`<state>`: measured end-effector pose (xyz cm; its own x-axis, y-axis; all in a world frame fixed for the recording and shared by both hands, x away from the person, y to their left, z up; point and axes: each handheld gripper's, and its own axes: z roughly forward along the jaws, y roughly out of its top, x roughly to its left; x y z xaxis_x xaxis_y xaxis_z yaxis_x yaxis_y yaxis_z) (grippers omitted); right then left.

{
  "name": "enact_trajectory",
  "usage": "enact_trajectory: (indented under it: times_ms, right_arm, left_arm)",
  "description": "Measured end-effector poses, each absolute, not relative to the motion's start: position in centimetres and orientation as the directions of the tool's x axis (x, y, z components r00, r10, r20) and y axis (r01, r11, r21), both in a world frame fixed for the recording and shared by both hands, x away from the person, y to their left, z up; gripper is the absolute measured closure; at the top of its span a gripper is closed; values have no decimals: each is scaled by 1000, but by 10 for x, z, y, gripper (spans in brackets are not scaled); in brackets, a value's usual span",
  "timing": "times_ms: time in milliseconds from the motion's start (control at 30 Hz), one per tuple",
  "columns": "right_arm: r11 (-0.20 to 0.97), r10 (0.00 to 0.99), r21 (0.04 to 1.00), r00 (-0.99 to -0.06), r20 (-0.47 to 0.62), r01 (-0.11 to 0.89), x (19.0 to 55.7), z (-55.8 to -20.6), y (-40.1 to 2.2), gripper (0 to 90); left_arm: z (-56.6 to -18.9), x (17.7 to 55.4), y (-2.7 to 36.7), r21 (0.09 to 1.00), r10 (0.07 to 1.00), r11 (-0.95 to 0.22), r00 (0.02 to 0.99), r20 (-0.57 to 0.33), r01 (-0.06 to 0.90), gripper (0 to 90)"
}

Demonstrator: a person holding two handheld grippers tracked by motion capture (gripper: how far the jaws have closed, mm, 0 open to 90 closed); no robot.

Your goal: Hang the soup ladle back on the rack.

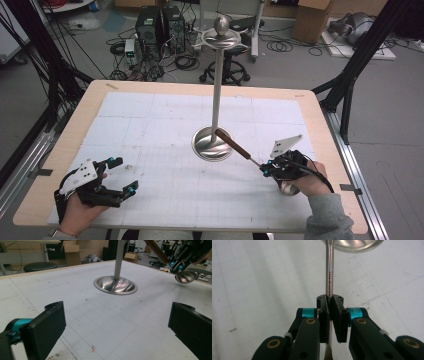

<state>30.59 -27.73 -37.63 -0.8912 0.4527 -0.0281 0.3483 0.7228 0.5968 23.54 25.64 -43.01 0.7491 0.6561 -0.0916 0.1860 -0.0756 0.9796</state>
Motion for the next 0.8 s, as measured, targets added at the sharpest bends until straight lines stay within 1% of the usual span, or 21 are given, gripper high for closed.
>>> enact_trajectory:
  times_ms: [133,300,800]
  right_arm:
    - [671,462,658,-887,-10,342,305,-372,-285,849]
    - [619,479,711,-878,-8,332,303,-365,-292,848]
    - [508,459,814,-888,19,280,301,-355,-303,848]
  left_arm:
    - [-430,236,256,979,655,-79,750,-90,186,18]
    - [-430,236,256,979,656,-79,750,-90,187,17]
    - [-430,235,256,980,650,-75,754,-90,182,17]
